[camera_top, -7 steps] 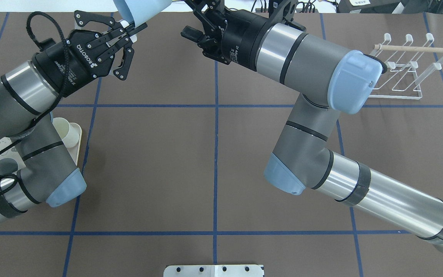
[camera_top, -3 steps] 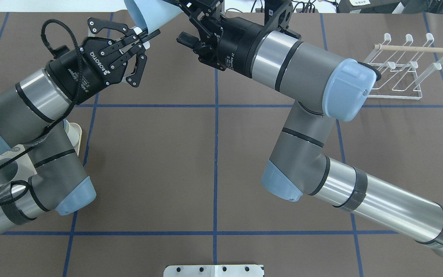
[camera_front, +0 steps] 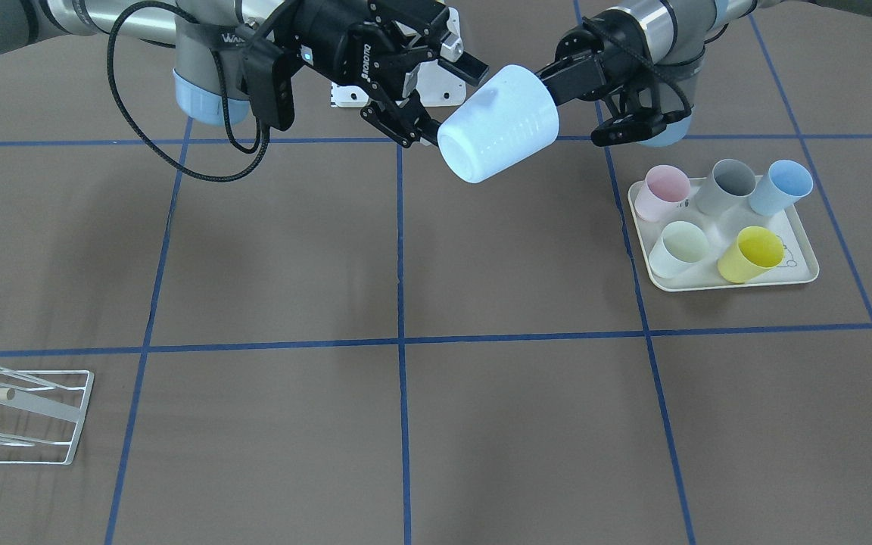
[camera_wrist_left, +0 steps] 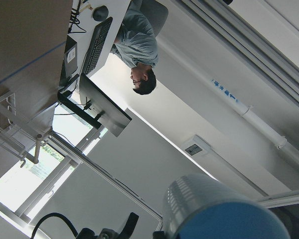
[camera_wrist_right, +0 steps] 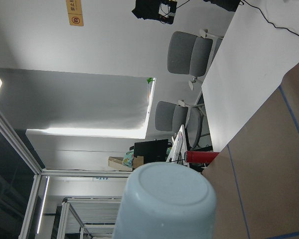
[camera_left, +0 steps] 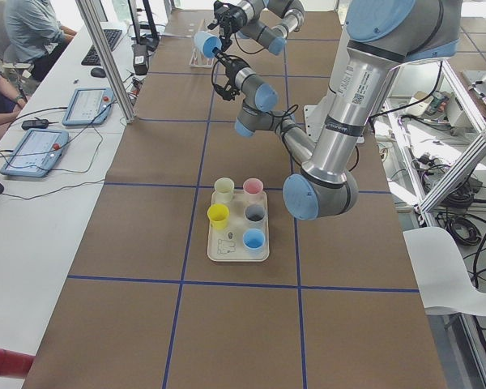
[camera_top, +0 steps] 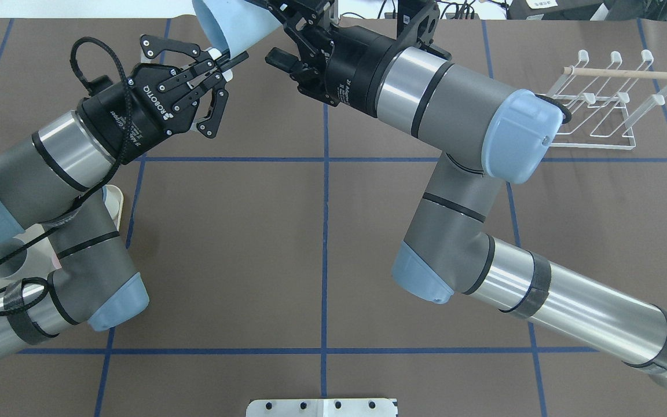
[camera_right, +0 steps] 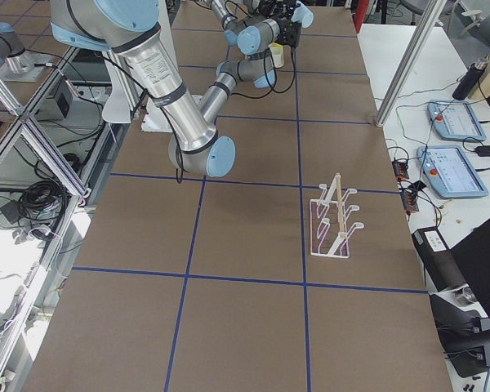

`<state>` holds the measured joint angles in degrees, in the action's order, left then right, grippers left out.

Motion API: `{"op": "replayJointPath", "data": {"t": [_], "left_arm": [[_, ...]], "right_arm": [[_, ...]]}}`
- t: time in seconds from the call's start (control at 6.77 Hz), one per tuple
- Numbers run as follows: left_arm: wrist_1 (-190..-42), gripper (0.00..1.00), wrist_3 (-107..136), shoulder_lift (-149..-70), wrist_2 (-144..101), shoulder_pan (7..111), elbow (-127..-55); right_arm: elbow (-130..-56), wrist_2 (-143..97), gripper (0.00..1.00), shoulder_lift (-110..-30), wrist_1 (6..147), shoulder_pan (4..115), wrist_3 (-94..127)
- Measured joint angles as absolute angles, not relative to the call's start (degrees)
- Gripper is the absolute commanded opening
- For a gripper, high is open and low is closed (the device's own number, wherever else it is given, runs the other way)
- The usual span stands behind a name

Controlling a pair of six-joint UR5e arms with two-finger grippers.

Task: Transfer IKEA cup to right arm and place on rack

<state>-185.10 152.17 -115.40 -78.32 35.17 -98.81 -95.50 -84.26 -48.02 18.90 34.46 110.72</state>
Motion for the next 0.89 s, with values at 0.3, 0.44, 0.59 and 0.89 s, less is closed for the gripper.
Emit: {"op": "replayJointPath", "data": {"t": [0.3,0.44,0.59,0.89], "left_arm": [[-185.0,0.00,152.2,-115.7,-78.3,34.7,-98.8],[-184.9,0.00,152.1,-115.8,-78.3,34.3,-98.8],[-184.7,0.00,152.0,-116.0,-78.2,34.0,-98.8],[-184.6,0.00,151.9,-116.1,-78.1,33.7,-98.8]], "right_arm": [[-94.5,-83.3,0.99,-48.0,18.9,34.5,110.7],[-94.3,-83.0,0.99,-47.9,18.9,34.5,110.7],[-94.3,-82.9,0.99,-47.8,18.8,34.5,110.7],[-94.2,-82.8,0.93,-47.7,18.9,34.5,110.7]]}}
